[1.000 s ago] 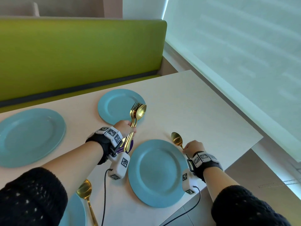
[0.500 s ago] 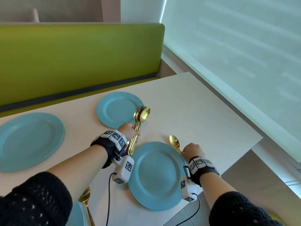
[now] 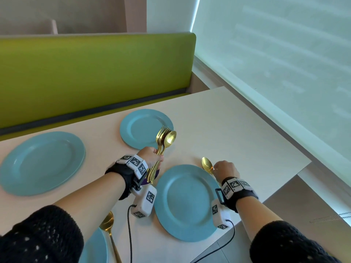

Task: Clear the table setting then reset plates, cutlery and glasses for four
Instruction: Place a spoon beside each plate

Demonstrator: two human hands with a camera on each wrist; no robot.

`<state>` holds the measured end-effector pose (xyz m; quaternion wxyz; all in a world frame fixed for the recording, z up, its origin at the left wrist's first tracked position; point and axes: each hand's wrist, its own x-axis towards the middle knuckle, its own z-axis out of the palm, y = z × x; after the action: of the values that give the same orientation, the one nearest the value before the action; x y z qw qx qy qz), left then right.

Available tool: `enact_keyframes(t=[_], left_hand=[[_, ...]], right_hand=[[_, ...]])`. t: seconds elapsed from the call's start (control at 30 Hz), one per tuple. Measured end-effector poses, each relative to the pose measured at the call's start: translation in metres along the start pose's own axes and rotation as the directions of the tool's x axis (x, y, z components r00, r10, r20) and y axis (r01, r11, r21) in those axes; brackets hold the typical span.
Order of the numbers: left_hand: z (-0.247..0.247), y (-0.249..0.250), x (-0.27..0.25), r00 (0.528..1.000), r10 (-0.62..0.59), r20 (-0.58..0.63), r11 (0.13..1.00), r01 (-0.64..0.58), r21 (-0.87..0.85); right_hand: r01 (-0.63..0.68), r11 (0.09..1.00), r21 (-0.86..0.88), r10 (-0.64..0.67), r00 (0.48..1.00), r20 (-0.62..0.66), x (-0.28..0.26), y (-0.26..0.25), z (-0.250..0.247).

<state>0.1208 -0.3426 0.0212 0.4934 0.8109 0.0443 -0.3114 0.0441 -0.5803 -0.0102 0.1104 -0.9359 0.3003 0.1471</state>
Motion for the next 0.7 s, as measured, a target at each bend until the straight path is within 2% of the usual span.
enact_keyframes(t=[0.1,0.2,0.4,0.53,0.7], left_hand=[[-0.006,-0.003,-0.006,0.999,-0.005,0.042,1.0,0.005,0.016],[-0.013,-0.006,-0.017,0.997,0.005,0.073,0.995,-0.012,0.1],[-0.037,-0.019,-0.048,0.989,0.078,0.125,0.975,-0.102,0.198],[-0.063,-0.03,-0.072,0.981,0.133,0.142,0.971,-0.157,0.179],[-0.094,-0.045,-0.089,0.981,0.138,0.137,0.975,-0.159,0.154]], right_hand=[[0.126,0.987,0.096,-0.125,0.992,-0.023,-0.019,-0.03,-0.009],[0.278,0.948,0.156,-0.273,0.961,-0.055,-0.045,-0.066,-0.013],[0.557,0.828,0.066,-0.551,0.83,-0.091,-0.098,-0.136,-0.011],[0.614,0.786,-0.073,-0.617,0.786,-0.035,-0.127,-0.162,-0.012],[0.64,0.762,-0.103,-0.642,0.767,0.016,-0.157,-0.185,-0.015]])
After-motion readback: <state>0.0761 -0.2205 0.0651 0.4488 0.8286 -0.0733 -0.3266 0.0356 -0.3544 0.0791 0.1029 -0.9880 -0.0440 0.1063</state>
